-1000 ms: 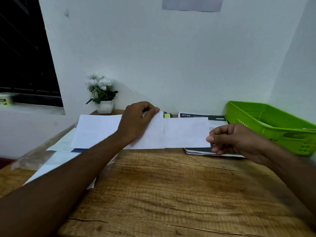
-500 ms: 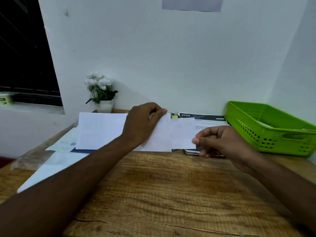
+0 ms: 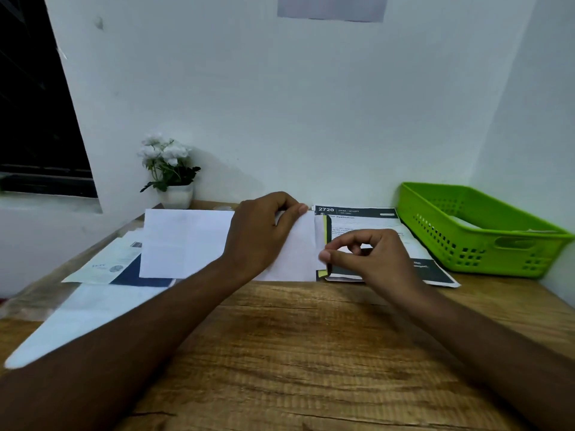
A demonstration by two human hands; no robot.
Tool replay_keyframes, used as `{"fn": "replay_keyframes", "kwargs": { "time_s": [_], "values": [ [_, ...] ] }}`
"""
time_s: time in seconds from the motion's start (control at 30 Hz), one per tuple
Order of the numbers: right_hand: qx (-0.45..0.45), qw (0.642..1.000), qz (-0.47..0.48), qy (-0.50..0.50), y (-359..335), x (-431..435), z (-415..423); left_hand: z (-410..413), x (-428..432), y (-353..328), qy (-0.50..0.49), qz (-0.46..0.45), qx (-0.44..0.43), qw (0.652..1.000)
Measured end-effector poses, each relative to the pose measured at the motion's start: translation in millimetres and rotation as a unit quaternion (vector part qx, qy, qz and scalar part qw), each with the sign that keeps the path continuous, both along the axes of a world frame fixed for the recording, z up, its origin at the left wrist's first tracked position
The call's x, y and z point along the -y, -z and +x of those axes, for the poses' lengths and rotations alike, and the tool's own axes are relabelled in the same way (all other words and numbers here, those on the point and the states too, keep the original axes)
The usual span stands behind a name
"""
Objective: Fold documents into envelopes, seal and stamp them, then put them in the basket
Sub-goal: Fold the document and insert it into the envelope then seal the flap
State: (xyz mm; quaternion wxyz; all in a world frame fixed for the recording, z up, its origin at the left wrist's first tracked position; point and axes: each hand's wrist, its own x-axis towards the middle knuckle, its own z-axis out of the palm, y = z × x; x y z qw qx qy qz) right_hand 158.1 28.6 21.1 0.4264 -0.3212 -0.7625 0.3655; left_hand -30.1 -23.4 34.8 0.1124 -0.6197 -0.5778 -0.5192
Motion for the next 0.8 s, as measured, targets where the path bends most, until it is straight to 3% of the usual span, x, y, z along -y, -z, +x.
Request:
{"fn": "replay_keyframes", "kwargs": {
  "time_s": [0.2, 0.37, 0.47, 0.63, 0.8],
  "values": [
    [0.026, 0.989, 0.131, 0.065, 8, -6, -6, 11, 0, -2, -0.003, 0.01, -0.013, 1.0],
    [0.028, 0.988, 0.153, 0.028, 11, -2, -9, 13, 0, -3, -0.011, 0.014, -0.022, 1.0],
    [-0.04, 0.995, 0.095, 0.013, 11, 0, -8, 6, 2, -5, -0.033, 0.025, -0.033, 0.999],
    [-0.074, 0.986, -0.121, -0.083, 3, -1, -7, -5, 0, -28, -0.056, 0.022, -0.113, 0.992],
    [-0.136, 0.982, -0.113, -0.069, 4, -7, -5, -5, -22, -56, -0.043, -0.042, -0.136, 0.989]
  ]
}}
